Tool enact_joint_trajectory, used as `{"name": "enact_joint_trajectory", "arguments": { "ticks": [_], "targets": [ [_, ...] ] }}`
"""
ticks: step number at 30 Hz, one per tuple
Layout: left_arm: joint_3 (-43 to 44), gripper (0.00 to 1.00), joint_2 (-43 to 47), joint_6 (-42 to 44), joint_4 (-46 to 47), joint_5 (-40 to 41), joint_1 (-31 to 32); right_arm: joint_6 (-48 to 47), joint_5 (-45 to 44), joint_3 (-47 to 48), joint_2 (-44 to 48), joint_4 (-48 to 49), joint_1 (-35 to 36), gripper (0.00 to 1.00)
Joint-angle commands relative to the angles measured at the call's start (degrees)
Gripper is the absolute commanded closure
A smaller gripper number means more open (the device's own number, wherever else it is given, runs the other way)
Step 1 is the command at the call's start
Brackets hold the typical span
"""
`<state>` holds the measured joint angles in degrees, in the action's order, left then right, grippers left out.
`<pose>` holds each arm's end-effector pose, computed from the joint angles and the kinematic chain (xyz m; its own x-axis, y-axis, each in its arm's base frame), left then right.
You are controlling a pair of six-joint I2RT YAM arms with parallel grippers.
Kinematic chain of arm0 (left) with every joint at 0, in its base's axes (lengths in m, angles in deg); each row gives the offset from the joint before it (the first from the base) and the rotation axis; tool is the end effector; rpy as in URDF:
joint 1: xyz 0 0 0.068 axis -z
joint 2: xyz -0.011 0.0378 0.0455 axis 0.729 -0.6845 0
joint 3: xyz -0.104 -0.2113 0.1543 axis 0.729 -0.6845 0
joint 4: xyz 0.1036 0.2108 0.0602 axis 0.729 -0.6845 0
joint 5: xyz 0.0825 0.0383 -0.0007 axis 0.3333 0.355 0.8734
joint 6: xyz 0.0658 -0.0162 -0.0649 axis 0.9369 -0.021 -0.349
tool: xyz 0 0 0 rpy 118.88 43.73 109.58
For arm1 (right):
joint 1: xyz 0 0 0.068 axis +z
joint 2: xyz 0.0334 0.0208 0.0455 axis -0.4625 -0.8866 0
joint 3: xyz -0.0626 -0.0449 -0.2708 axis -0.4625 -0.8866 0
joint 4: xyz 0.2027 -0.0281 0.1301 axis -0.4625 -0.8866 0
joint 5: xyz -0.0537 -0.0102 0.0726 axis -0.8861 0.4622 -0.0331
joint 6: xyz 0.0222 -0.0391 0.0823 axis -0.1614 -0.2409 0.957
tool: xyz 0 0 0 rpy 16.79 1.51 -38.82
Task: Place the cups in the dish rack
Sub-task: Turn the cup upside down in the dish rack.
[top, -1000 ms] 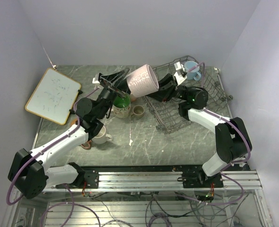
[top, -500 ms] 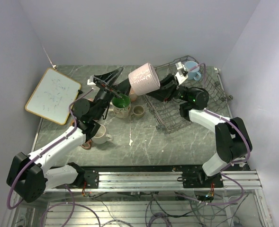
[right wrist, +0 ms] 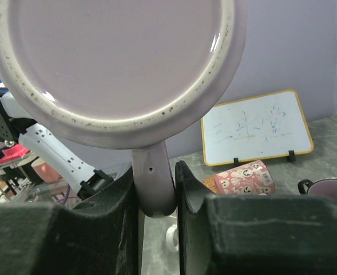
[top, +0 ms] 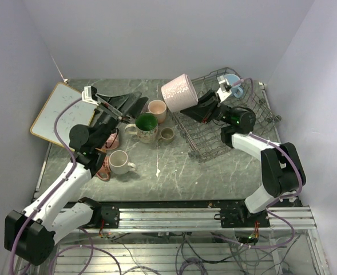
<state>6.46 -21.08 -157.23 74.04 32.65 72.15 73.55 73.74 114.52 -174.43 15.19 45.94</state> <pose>0.2036 -0.1154 0.4192 -0.6027 -0.7965 -0.0480 0.4196 -0.2652 -0.8681 0.2804 0.1681 0.3730 -0.2989 0.4066 -0.8634 -0.9503 -0.0445 0.3080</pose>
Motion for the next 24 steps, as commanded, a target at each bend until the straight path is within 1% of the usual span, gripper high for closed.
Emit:
{"name": "enact_joint_trajectory", "arguments": {
  "ticks": [1,3,5,10,14,16,19,24],
  "targets": [
    [-0.16,0.10,1.66,24.88,0.98,-12.85,-1.26,1.78,-1.78,-0.29,4.00,13.62,-0.29,1.00],
    [0.47,0.07,1.02,28.17,0.91,-17.23,-1.26,1.21,-1.34,-0.87,5.16,11.90,-0.35,1.00],
    [0.81,0.07,-0.02,28.08,2.72,-20.98,-1.26,0.74,-1.10,-1.07,6.31,10.20,-0.30,1.00],
    [0.89,0.07,-2.24,26.65,7.73,-23.12,-1.18,0.83,-0.79,-0.80,7.62,8.44,-0.33,1.00],
    [0.13,0.09,-4.64,21.41,19.24,-24.32,-0.72,-0.27,-0.31,-1.05,8.18,6.40,-0.20,1.00],
    [0.43,0.11,-5.79,20.28,22.07,-24.54,-0.02,-0.71,-0.26,-1.21,8.21,5.96,0.02,1.00],
    [1.46,0.13,-7.17,21.38,21.37,-23.71,2.10,-1.43,0.03,-1.28,8.01,5.43,0.54,1.00],
    [3.83,0.13,-8.75,25.10,15.92,-21.34,5.39,-3.24,0.61,-1.33,8.16,3.94,1.48,1.00]
  ]
}}
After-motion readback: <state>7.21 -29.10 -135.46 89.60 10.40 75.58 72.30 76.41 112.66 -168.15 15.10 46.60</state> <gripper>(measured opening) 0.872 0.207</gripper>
